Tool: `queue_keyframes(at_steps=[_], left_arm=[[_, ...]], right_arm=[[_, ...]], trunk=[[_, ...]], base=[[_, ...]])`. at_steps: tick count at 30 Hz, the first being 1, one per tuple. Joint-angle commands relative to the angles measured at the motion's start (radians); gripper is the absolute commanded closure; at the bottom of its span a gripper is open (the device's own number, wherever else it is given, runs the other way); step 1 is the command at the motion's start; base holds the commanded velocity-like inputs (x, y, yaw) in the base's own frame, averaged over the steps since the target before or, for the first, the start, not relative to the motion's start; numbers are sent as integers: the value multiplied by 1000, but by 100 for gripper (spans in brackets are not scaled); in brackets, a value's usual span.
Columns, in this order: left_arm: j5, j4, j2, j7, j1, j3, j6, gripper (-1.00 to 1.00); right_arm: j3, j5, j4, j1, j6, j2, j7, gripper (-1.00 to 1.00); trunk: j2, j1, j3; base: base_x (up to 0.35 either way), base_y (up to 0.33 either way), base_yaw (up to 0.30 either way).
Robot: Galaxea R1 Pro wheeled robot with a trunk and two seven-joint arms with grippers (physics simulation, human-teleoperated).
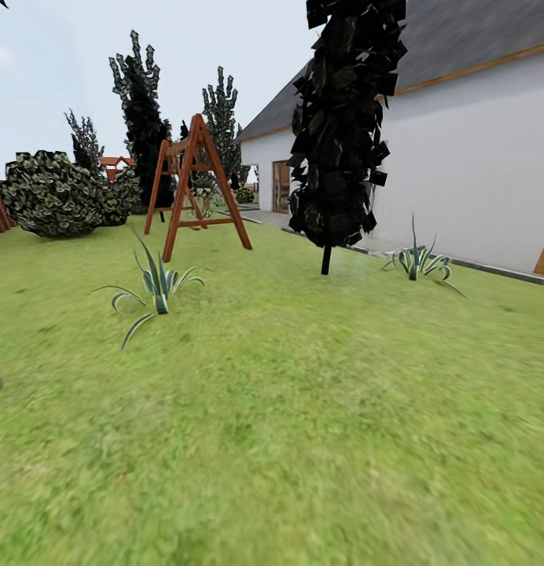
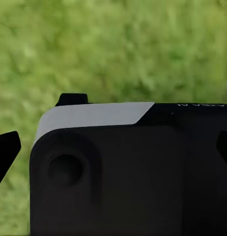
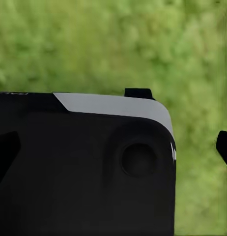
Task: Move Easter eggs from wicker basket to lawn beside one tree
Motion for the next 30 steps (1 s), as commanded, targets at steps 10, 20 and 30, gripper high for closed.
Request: queue_keyframes(at_steps=[10,20,30], left_arm=[[2,-2,1,3,1,2,1,-100],[2,-2,1,4,1,1,1,-100],[3,-2,1,4,1,1,1,-100]], right_arm=[[1,0,0,-1,-3,0,0,-100],[0,0,0,-1,-3,0,0,-100],[0,0,0,-1,-3,0,0,-100]], trunk=[[0,1,-1],[0,1,-1],[0,1,-1]], base=[[279,-169,0],[265,-189,0],[304,-82,0]])
